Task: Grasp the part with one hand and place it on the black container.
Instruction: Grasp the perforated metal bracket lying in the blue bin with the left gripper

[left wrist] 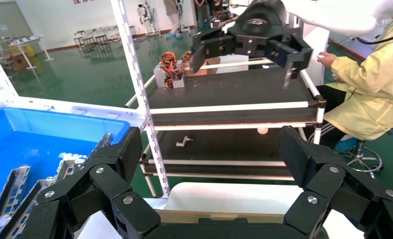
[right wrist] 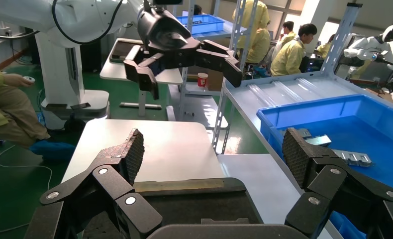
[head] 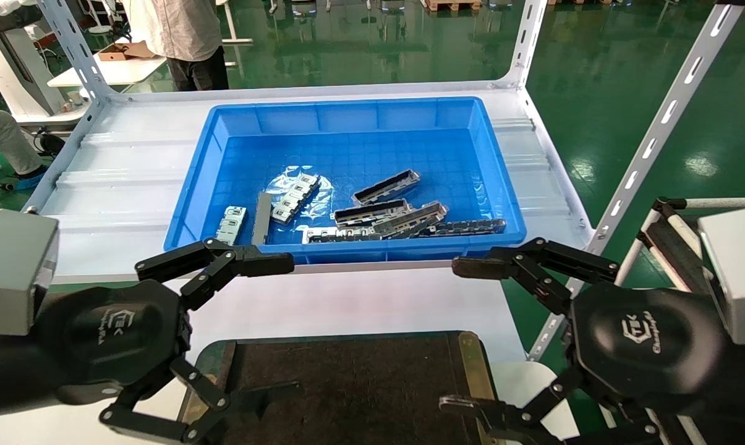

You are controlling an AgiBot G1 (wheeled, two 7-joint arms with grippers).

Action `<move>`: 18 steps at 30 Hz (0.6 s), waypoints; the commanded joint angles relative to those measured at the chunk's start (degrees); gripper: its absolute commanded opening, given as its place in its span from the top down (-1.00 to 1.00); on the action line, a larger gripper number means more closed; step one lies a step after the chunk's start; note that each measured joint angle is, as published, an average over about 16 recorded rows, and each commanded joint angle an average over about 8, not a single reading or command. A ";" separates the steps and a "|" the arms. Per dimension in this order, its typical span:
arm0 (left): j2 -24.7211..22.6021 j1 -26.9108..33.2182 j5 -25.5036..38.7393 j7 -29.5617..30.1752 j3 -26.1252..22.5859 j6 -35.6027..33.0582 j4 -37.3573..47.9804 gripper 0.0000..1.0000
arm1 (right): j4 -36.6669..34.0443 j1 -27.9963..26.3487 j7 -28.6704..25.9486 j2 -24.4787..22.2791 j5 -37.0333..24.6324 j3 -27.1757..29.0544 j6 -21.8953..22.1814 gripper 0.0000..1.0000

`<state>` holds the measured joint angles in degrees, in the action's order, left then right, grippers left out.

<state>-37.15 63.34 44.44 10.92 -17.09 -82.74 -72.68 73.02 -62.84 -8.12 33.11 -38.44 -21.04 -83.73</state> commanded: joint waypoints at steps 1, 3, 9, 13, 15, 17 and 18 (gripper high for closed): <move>-0.36 0.22 0.49 0.10 -0.22 0.51 0.10 -1.00 | 0.00 0.00 0.00 0.00 0.00 0.00 0.00 -1.00; -1.32 0.70 1.56 0.09 -0.66 1.70 0.62 -1.00 | 0.00 0.00 0.00 0.00 0.00 0.00 0.00 -1.00; -5.19 2.69 5.90 -0.43 -2.43 6.16 2.82 -1.00 | 0.00 0.00 0.00 0.00 0.00 -0.01 0.00 -1.00; -8.61 4.47 9.35 -1.24 -3.74 10.01 5.19 -1.00 | 0.00 -0.01 0.01 0.00 0.01 -0.01 0.00 -1.00; -10.61 5.55 11.09 -1.69 -4.42 12.11 6.83 -1.00 | 0.00 -0.01 0.01 0.00 0.01 -0.01 0.00 -1.00; -12.75 6.83 12.82 -2.21 -5.11 14.20 8.84 -1.00 | 0.00 -0.01 0.01 0.00 0.01 -0.01 0.00 -1.00; -13.77 7.47 13.59 -2.46 -5.44 15.10 9.88 -1.00 | 0.00 -0.01 0.01 0.00 0.01 -0.01 0.00 -1.00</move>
<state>-50.78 70.92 57.79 8.38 -22.48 -68.07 -62.50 73.02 -62.85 -8.11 33.10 -38.43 -21.06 -83.73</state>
